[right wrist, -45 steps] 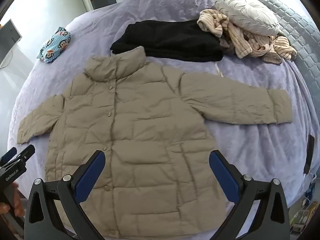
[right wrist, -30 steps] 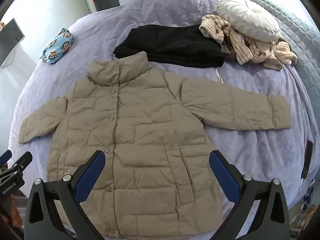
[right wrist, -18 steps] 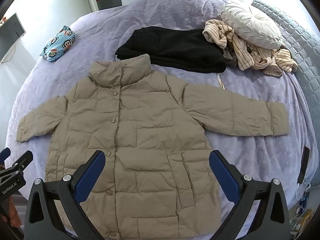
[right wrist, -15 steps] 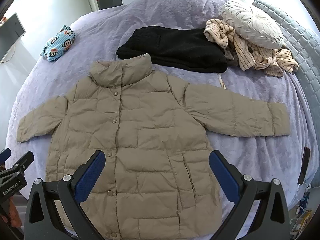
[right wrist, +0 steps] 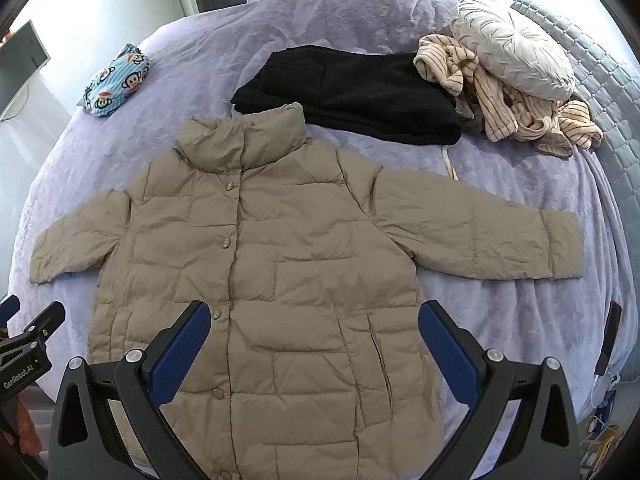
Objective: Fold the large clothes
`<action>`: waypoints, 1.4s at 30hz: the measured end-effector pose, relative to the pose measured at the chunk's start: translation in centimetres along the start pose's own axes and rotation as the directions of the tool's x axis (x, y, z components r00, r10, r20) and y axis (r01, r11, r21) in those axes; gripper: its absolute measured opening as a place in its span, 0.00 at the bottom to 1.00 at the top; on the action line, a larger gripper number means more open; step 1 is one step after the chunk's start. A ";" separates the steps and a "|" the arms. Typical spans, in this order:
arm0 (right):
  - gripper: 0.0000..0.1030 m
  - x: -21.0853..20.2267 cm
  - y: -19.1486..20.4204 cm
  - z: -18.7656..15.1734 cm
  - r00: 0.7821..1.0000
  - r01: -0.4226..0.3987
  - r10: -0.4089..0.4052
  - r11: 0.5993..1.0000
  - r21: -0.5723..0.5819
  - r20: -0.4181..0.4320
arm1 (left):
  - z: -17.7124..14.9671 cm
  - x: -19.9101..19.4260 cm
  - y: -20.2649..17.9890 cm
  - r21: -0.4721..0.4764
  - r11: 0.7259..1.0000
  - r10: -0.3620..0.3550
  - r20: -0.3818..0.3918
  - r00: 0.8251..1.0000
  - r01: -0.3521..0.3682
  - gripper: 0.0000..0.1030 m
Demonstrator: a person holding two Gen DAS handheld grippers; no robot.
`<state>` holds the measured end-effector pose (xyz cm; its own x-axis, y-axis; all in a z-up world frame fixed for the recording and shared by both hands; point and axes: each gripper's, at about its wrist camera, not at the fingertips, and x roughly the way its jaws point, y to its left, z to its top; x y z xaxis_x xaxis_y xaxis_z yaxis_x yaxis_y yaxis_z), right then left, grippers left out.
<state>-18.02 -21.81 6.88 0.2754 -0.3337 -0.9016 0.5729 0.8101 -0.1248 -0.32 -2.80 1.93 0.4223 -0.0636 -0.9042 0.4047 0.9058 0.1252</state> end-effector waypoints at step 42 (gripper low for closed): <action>1.00 0.8 0.3 0.3 0.999 -0.008 0.007 1.000 -0.004 -0.037 | -0.1 0.8 0.2 -0.003 1.000 -0.002 -0.021 1.000 0.002 1.00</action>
<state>-17.41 -21.92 6.27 0.2510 -0.3097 -0.9171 0.5677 0.8145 -0.1197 0.02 -2.68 1.18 0.4043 -0.0570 -0.9129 0.4031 0.9070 0.1219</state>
